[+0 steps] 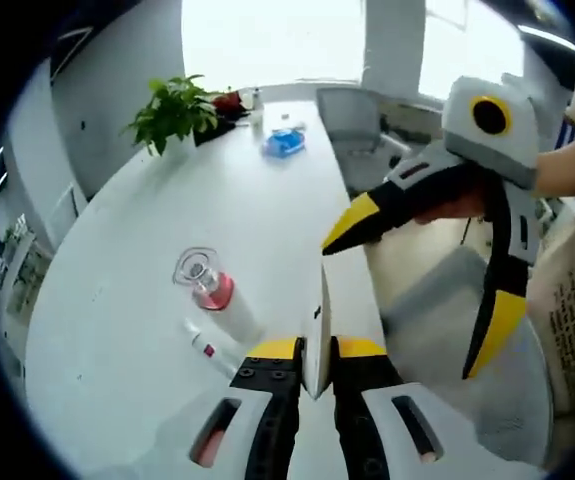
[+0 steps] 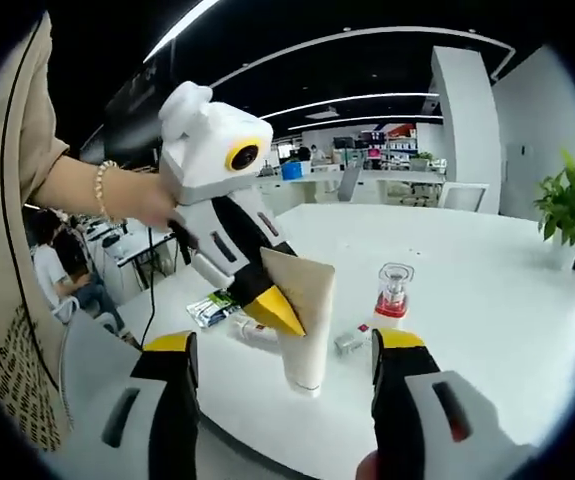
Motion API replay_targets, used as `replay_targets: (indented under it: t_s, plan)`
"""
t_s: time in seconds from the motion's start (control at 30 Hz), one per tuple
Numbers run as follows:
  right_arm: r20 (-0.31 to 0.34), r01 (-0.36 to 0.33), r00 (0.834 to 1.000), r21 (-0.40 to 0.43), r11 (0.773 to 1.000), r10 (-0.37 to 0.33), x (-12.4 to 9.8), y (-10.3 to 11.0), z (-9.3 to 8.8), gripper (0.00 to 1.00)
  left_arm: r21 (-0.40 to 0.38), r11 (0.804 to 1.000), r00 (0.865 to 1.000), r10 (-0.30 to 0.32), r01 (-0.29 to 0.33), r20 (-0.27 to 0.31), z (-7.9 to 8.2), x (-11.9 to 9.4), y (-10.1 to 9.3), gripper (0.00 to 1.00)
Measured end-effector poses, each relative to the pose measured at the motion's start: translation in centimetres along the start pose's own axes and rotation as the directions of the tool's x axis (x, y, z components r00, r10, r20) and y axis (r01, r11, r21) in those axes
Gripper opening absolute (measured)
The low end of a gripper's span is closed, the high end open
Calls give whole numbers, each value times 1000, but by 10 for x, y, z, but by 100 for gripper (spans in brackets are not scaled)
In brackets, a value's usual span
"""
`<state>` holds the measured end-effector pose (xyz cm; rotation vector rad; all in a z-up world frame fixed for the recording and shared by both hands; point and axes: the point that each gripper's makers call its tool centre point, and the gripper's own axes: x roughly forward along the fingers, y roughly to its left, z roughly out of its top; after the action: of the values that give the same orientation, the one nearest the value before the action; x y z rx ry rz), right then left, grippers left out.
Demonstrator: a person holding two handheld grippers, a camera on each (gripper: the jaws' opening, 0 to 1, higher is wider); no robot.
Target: Arrange the skincare products in the storage area until every visible bottle or jar stands upright without overlapping.
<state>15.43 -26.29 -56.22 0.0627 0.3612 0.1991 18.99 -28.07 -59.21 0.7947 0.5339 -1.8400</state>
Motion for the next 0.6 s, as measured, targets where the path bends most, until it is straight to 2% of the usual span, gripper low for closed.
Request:
replay_targets:
  t_s: [0.37, 0.47, 0.6]
  plan:
    - [-1, 79, 997, 63, 995, -80, 0, -1, -22, 86, -23, 999, 999, 27, -26, 44, -9, 17, 14, 6]
    - [-4, 95, 996, 79, 992, -95, 1, -3, -25, 87, 5, 1000, 997, 29, -29, 74, -9, 21, 18, 6]
    - [-10, 107, 994, 93, 990, -107, 2, -3, -31, 87, -37, 999, 993, 27, -23, 115, -8, 23, 25, 6]
